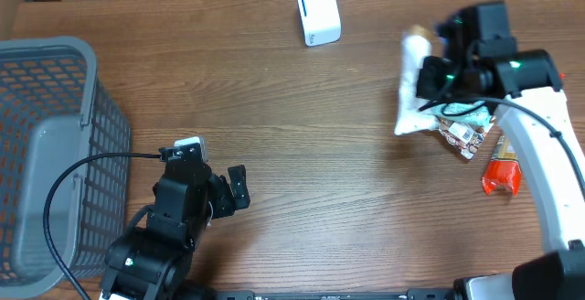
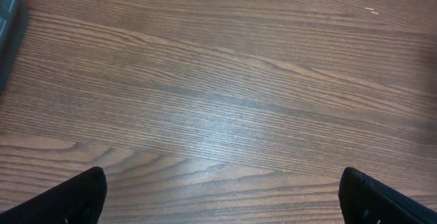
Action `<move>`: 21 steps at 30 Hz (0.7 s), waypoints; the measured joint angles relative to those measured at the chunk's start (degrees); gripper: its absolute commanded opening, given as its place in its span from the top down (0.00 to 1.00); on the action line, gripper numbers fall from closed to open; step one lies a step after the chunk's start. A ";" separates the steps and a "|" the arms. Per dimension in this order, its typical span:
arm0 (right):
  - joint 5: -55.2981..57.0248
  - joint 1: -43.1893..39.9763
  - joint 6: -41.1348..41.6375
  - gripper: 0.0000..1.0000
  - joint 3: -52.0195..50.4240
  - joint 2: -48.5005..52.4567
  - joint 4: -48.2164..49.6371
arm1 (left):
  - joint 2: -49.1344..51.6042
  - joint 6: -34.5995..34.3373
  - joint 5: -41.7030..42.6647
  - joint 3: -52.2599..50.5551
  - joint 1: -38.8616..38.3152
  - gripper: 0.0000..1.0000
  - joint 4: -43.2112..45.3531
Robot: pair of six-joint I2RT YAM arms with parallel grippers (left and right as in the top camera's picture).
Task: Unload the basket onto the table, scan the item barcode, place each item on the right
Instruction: 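Carry the white tube right and release it beside the other items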
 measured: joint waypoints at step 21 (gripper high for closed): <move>0.90 -19.93 3.15 0.59 -18.80 0.48 10.21 | 0.00 0.00 0.00 0.00 0.00 0.00 0.00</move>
